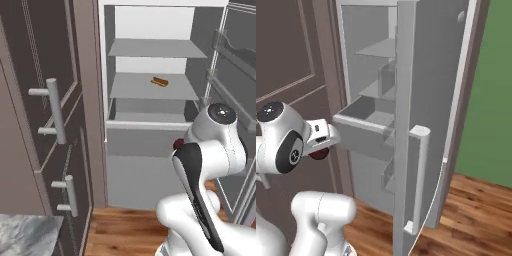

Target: Place the garlic and potato inside the fridge drawer. Close the drawer after placing the vegetables.

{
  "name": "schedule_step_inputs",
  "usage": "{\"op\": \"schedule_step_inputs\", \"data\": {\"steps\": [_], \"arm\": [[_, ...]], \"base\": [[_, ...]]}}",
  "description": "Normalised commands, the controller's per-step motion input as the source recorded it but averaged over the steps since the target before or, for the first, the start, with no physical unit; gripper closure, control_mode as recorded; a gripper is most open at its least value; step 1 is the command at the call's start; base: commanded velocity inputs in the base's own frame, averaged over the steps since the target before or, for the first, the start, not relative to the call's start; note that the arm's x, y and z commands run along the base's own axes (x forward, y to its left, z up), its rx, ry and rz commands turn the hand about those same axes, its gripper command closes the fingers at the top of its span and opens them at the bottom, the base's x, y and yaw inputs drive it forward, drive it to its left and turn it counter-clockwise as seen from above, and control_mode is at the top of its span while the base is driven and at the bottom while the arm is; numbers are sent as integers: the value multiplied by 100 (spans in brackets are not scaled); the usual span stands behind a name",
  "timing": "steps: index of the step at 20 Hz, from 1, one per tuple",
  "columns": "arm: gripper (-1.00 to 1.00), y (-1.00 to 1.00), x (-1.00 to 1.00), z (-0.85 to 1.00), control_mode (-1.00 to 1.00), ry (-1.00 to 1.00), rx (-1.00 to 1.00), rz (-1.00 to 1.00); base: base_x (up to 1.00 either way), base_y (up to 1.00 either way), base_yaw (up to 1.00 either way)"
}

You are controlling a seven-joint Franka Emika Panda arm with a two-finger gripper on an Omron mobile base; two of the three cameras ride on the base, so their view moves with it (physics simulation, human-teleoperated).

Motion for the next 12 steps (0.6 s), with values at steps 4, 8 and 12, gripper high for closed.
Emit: {"op": "schedule_step_inputs", "data": {"steps": [4, 8, 12], "arm": [[100, 0, 0, 0, 100, 0, 0, 0], [100, 0, 0, 0, 100, 0, 0, 0], [100, 0, 0, 0, 100, 0, 0, 0]], "base": [[64, 31, -26], [63, 17, -24], [66, 0, -22]]}}
